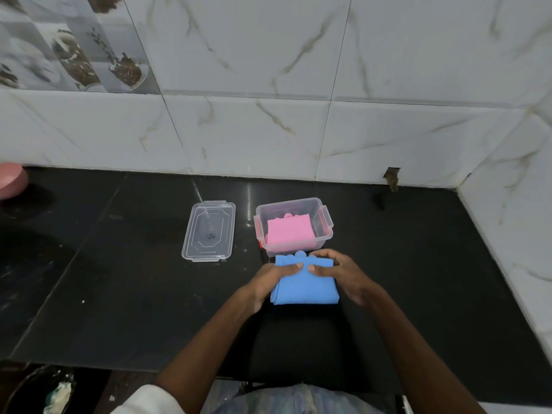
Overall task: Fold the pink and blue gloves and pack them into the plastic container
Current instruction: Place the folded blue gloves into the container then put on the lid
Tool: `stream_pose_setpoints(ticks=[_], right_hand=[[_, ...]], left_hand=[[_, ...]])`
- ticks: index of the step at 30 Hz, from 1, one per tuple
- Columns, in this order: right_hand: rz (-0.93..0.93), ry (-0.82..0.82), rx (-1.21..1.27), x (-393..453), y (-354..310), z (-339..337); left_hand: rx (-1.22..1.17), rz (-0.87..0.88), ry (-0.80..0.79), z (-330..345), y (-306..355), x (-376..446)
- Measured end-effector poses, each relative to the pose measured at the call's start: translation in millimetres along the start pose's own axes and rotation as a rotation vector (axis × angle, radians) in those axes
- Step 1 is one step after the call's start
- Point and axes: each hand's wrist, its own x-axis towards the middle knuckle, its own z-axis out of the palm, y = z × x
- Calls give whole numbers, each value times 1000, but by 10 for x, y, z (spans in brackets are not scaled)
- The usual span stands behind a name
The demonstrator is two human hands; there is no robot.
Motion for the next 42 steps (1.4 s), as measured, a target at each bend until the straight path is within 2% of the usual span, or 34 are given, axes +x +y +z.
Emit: stream_pose_setpoints(ticks=[2, 7, 10, 14, 17, 19, 21, 25, 29, 32, 35, 39, 42], right_hand=[[22, -20, 80, -1, -83, 29], [287, -157, -81, 44, -285, -40], [248, -117, -12, 98, -479, -60], [45, 8, 19, 301, -804, -96], [-91, 223, -172, 532, -995, -65], [-155, 291, -310, 696, -1053, -13], [-173, 325, -453, 847, -1041, 18], [-126, 385, -673, 1044, -908, 16], [-92, 382, -906, 1080, -882, -12], [-78, 332, -1082, 1153, -876, 16], [-129, 364, -1321, 1074, -866, 214], [-210, 434, -1482, 1039, -799, 397], [-300, 463, -1521, 1049, -696, 433]], left_hand=[[-71, 51, -22, 6, 79, -25], [-166, 126, -19, -12, 404, -52], [-193, 136, -24, -80, 612, -33], [-189, 113, 15, -165, 860, 71], [-14, 141, 215, -180, 1019, 237], [112, 183, 300, -204, 1083, 424], [284, 182, 376, -218, 1138, 599], [852, 93, 546, -210, 1183, 811], [1132, 82, 592, -164, 1189, 931], [1247, 54, 612, -98, 1166, 1073], [1316, 82, 697, -71, 1123, 1039], [1443, 299, 804, -43, 1022, 995], [1506, 415, 763, -163, 931, 998]])
